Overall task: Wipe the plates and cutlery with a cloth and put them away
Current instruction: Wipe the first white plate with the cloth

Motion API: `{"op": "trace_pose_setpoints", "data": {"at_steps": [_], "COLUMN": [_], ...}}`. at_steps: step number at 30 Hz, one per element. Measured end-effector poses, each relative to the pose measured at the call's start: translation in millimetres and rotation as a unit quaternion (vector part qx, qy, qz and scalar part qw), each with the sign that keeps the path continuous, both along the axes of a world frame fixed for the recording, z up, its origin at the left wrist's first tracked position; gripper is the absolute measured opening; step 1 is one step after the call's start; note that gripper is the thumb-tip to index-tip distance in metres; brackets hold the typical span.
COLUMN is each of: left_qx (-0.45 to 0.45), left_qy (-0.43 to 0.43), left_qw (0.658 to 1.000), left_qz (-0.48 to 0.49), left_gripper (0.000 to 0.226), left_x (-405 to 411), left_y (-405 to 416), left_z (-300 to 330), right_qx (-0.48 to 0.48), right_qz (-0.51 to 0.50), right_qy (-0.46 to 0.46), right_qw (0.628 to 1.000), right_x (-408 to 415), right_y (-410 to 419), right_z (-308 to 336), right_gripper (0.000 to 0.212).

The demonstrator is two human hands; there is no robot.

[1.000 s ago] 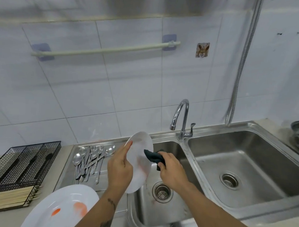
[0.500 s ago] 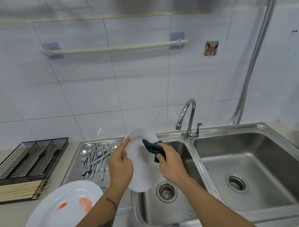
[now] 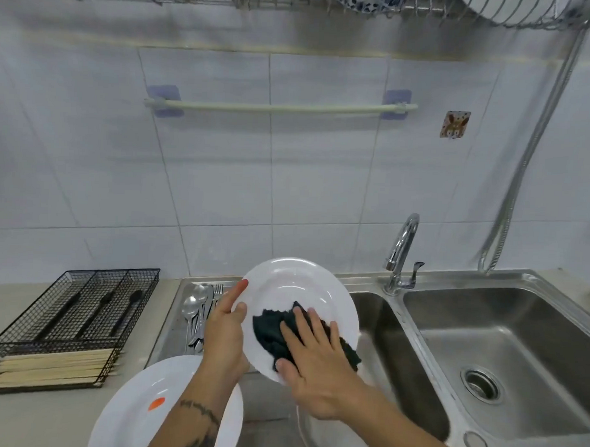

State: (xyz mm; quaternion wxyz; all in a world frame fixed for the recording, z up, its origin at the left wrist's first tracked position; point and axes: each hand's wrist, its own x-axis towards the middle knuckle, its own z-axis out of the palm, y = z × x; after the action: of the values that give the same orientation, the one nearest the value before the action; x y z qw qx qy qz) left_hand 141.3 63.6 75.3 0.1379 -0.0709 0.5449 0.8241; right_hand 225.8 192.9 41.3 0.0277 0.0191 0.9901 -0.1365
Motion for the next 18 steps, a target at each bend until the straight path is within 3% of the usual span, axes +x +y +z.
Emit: {"op": "trace_pose_setpoints", "data": {"at_steps": [3,9,15,18], "left_qx": [0.059,0.036,0.038,0.047], "left_qy": [-0.004,0.018,0.03,0.025], "left_qw": [0.997,0.999,0.997,0.997], "left_qz": [-0.046,-0.037,0.054,0.047], "left_gripper": [0.04,0.038,0.038,0.037], "left_x": [-2,-24,-44,-47], "left_y": [-19,-91,-140,-150], "left_z": [-2,-3,6,12], "right_qx": [-0.01,0.144,0.154,0.168], "right_qz": [0.004,-0.095,-0.014,-0.083], "right_qy": [0.052,0.091,0.143,0.167], "right_qw": [0.999,0.981,0.978,0.968], "right_x": [-25,-61,-30,-33], "right_y": [-32,-49,-116,-129], "right_z": [0,12,4,12], "right_gripper": [0.069,0.079,0.054,0.042]}}
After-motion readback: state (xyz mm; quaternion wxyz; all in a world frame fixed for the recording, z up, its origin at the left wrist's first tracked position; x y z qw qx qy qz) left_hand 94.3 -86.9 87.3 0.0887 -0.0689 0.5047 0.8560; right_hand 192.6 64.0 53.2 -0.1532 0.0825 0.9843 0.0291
